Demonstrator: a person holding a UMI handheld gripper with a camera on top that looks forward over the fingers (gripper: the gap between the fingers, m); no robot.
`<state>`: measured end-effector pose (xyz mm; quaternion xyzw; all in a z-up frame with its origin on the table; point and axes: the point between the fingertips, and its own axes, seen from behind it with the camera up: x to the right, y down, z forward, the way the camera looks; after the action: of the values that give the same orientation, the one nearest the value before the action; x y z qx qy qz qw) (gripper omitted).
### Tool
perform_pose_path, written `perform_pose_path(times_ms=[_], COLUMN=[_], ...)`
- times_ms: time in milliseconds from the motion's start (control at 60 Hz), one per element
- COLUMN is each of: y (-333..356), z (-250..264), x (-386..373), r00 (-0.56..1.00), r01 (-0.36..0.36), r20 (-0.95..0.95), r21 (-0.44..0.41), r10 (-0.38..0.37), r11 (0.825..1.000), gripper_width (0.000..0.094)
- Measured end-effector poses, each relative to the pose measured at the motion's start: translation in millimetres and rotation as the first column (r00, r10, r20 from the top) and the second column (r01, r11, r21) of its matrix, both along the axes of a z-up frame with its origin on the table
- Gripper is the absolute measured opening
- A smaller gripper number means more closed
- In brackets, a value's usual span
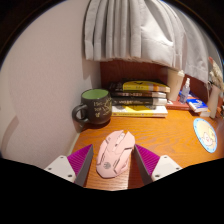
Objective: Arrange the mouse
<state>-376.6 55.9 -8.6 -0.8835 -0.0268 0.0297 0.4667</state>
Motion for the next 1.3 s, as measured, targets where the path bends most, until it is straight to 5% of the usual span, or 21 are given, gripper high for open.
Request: perform_pose_path(times_ms=[183, 333, 483, 783, 1100, 1300], y=[20.1, 26.7, 26.0, 16.8, 25.9, 29.7], z=[-1.7, -3.3, -6.0, 5.1, 213.4, 229.7], x=[-3.8, -1.0, -1.1, 7.1, 164.7, 312.8], r00=[1.000, 1.000, 0.999, 0.986, 0.983, 0.989], r01=[-0.010, -0.013, -0.042, -0.156, -0.153, -0.070], r20=[0.016, 0.019, 0.017, 0.015, 0.111, 0.133], r21=[-0.021, -0.051, -0.108, -0.250, 0.037, 0.088], r10=[0.010, 0.014, 0.044, 0.164, 0.149, 0.058], r11=[1.000, 0.999, 0.993, 0.956, 0.987, 0.994], gripper_width=[0.0799, 0.0574, 0.0504, 0.0414, 0.0422, 0.0422])
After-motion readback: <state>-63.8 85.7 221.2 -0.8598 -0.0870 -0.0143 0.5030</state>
